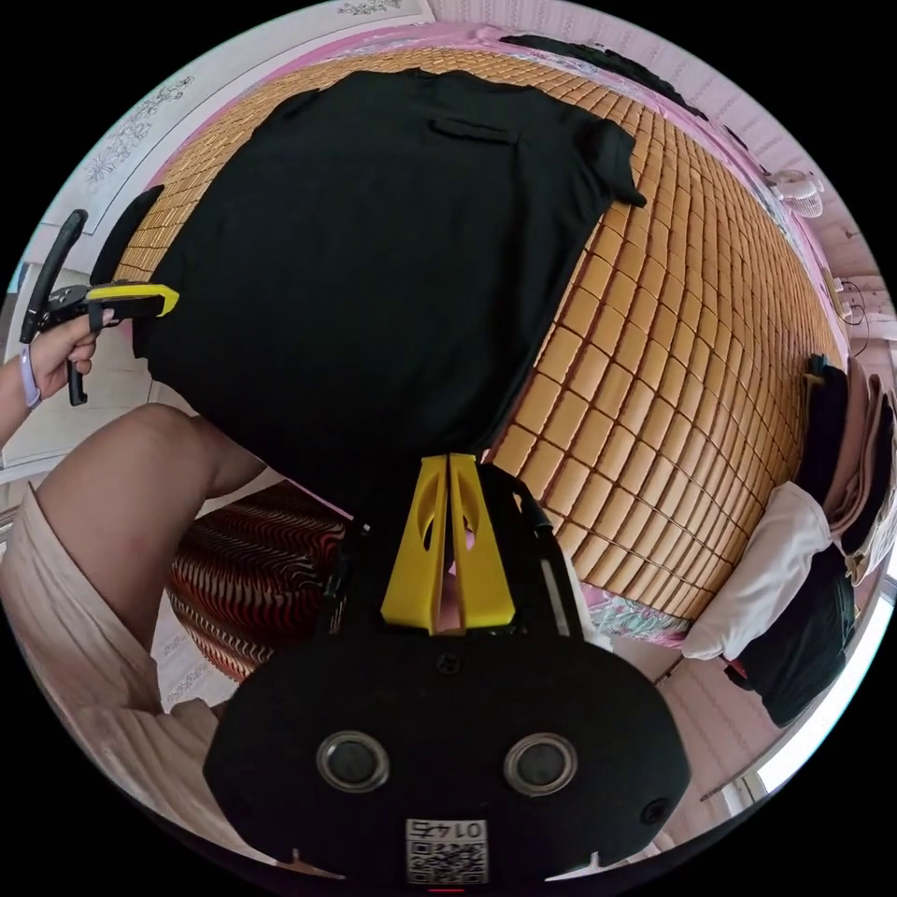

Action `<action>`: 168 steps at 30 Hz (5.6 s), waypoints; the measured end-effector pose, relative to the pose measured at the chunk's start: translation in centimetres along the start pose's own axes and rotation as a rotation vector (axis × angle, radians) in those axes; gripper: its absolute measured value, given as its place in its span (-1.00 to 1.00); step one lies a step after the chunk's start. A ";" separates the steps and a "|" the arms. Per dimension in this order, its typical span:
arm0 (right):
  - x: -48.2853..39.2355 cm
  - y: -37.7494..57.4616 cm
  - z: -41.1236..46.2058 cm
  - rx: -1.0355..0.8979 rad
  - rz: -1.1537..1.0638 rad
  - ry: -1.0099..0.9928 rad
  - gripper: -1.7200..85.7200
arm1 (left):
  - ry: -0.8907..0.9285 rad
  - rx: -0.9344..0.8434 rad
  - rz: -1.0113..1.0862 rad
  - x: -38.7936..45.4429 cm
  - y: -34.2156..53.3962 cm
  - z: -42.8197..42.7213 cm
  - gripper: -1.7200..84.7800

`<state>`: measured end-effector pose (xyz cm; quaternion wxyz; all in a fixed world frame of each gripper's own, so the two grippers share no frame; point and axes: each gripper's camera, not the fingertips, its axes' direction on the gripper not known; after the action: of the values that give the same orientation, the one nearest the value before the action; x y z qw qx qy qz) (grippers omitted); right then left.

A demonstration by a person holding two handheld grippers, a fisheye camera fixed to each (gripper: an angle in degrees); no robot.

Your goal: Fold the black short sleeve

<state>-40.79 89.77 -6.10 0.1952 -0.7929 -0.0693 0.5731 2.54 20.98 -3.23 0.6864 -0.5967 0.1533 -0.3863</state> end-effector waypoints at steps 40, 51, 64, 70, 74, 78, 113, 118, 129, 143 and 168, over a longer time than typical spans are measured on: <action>-7.5 -45.5 -6.8 0.356 -0.537 -0.444 -0.94 | 0.222 0.490 -0.283 -18.9 -13.5 3.5 -0.98; 1.8 -39.0 -10.2 0.516 -0.292 -0.401 -0.84 | 0.228 0.483 -0.273 -16.1 -13.1 4.6 -0.98; 25.4 -19.1 -10.6 0.428 0.468 -0.135 -0.81 | 0.327 0.443 0.165 -0.2 -25.6 4.7 -0.95; 29.2 -19.2 -11.2 0.525 0.538 -0.191 -0.76 | 0.357 0.379 0.398 12.3 -35.4 7.2 -0.87; 30.6 -19.3 -11.2 0.549 0.576 -0.230 -0.76 | 0.321 0.362 0.502 20.0 -40.8 9.0 -0.83; 31.2 -19.2 -10.8 0.536 0.578 -0.271 -0.78 | 0.235 0.334 0.573 25.3 -44.2 11.5 -0.79; 13.0 -15.7 -15.0 0.524 -0.144 -0.284 -0.82 | 0.356 0.532 -0.061 -2.2 -27.9 8.2 -0.87; 5.7 -22.7 -15.7 0.501 -0.326 -0.469 -0.82 | 0.200 0.546 -0.248 -10.7 -20.5 6.6 -0.87; -15.4 -34.7 -13.0 0.498 -0.594 -0.324 -0.74 | 0.263 0.636 -0.504 -21.5 -14.0 6.8 -0.83; -10.2 -35.9 -15.1 0.557 -0.180 -0.424 -0.94 | 0.294 0.720 -0.182 -21.9 -14.3 2.5 -0.96; 15.6 -25.7 -17.3 0.547 0.304 -0.108 -0.67 | 0.266 0.445 -0.090 -22.1 -29.1 -0.2 -0.75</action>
<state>-16.46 114.49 -5.22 0.3092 -0.6807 0.1962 0.6345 -22.18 36.88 18.43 0.7567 -0.3814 0.1266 -0.5157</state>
